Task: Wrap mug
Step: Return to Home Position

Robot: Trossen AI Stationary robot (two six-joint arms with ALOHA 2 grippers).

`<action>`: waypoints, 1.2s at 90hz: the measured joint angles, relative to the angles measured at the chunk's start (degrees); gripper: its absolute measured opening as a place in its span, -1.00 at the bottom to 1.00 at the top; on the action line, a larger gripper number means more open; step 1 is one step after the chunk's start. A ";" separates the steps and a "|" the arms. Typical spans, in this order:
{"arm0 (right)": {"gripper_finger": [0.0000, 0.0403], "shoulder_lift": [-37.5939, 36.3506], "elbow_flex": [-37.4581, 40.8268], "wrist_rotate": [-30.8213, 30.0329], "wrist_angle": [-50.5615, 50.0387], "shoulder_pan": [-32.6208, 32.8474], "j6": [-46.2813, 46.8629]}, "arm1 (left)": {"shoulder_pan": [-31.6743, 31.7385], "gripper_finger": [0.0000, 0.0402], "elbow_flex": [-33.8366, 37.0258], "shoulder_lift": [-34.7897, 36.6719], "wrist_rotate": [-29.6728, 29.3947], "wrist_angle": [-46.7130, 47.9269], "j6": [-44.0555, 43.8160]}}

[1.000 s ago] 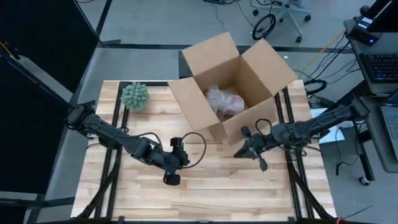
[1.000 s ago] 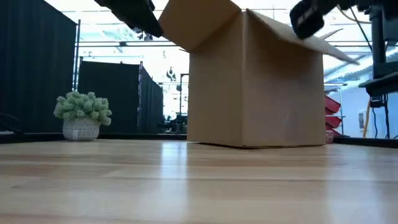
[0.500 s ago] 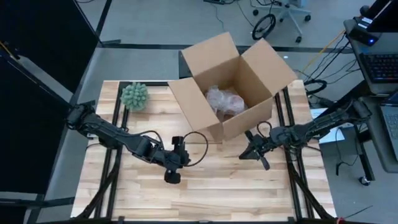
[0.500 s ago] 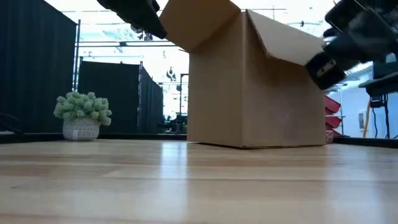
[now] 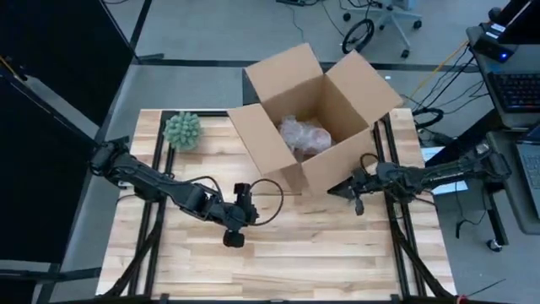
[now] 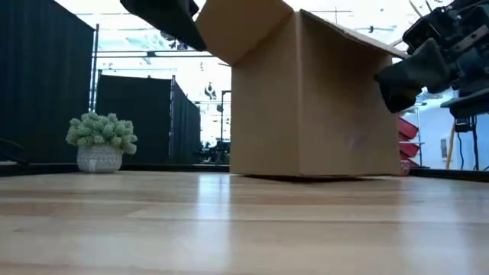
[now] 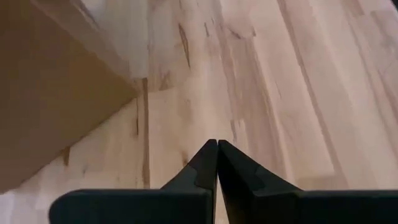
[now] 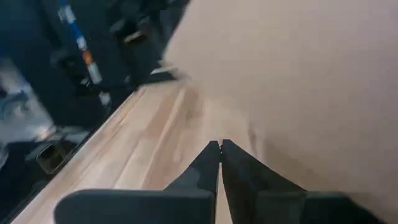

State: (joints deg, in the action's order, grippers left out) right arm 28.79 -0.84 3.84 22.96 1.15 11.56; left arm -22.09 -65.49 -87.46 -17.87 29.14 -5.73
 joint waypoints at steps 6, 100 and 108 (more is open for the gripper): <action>-1.00 -3.88 0.18 -1.06 -2.04 -0.65 -0.14 | 0.43 -1.00 0.00 0.00 -0.13 0.39 -0.26; -1.00 -28.04 -0.57 -2.84 -23.94 2.70 -4.95 | 7.50 -1.00 21.56 24.94 20.84 -29.35 0.79; -1.00 -28.01 -0.57 -2.84 -23.51 2.71 -5.82 | 7.46 -1.00 28.30 30.06 20.85 -34.06 -1.73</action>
State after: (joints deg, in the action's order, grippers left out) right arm 0.78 -1.41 1.00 -0.55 3.86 5.74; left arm -14.63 -37.19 -57.40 2.98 -4.93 -7.46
